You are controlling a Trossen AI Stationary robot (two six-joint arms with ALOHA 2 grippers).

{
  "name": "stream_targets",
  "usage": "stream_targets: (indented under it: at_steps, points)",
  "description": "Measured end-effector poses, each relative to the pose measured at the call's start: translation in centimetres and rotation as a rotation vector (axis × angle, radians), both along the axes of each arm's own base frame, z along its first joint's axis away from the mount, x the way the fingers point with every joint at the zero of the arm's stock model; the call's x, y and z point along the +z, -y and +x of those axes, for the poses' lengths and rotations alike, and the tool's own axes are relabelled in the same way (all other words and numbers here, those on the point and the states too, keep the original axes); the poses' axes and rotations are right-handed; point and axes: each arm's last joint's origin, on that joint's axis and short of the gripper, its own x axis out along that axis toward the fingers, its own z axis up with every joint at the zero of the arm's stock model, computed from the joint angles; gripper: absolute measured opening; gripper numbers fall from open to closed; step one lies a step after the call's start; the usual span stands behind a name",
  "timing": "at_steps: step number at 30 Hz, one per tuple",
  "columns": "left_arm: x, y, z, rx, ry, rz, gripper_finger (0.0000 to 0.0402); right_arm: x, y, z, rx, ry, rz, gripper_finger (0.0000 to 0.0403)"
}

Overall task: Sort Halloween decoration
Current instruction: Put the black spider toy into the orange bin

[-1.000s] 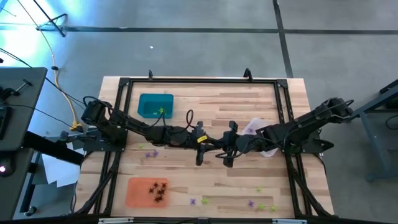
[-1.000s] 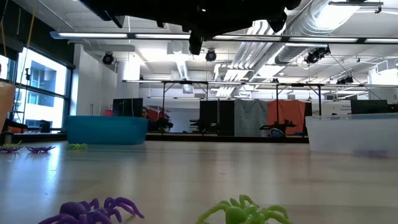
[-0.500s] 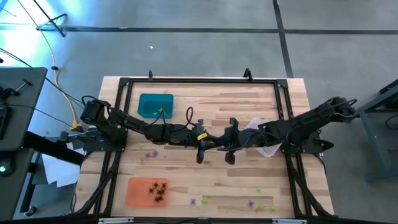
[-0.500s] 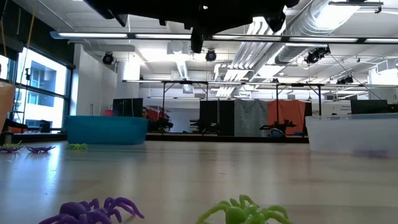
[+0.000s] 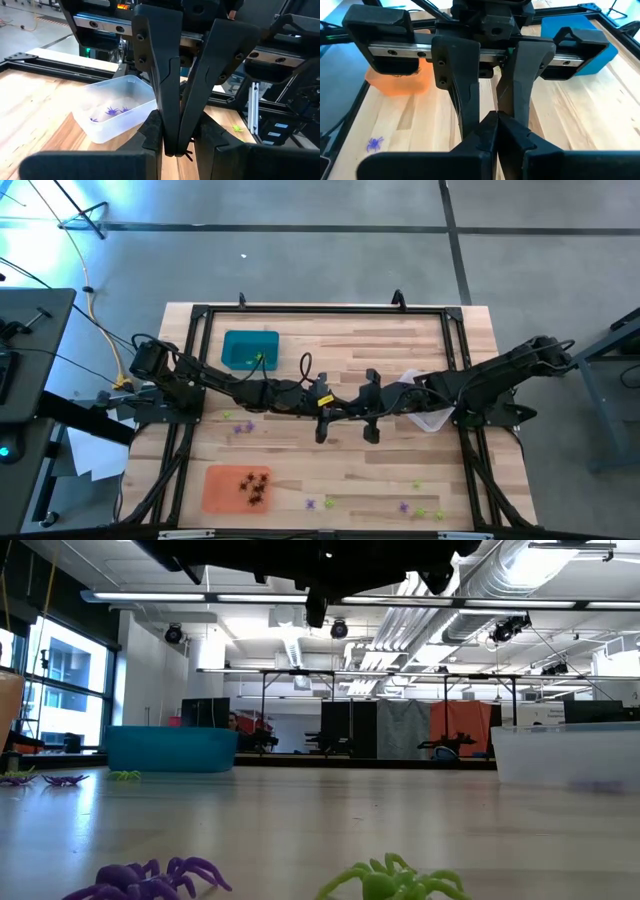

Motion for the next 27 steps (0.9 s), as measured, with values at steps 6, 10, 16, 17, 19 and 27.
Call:
stream_targets:
  at_steps: [6,10,16,17,19,27]
  points:
    - [-0.1,0.0,0.0,0.001,-0.004,-0.001,0.0044,0.0,0.5,0.1,0.002,-0.010,0.008,0.0015]
    - [-0.1,0.0,0.0,0.001,-0.006,-0.001,0.0040,0.0,1.1,0.3,-0.002,-0.008,0.023,0.0007]
    - [-0.2,0.0,-0.1,0.001,-0.012,-0.003,0.0040,0.0,2.1,0.5,0.042,-0.023,0.108,0.0022]
    - [-0.2,0.0,-0.1,0.001,-0.015,-0.003,0.0040,0.0,2.3,0.5,0.047,-0.025,0.121,0.0023]
    - [-0.3,0.0,-0.1,0.002,-0.022,-0.001,0.0040,0.0,2.7,0.6,0.052,-0.029,0.129,0.0024]
    - [-0.7,-0.1,-0.2,0.030,-0.056,0.003,0.0008,0.0,3.6,0.7,0.053,-0.033,0.147,0.0029]
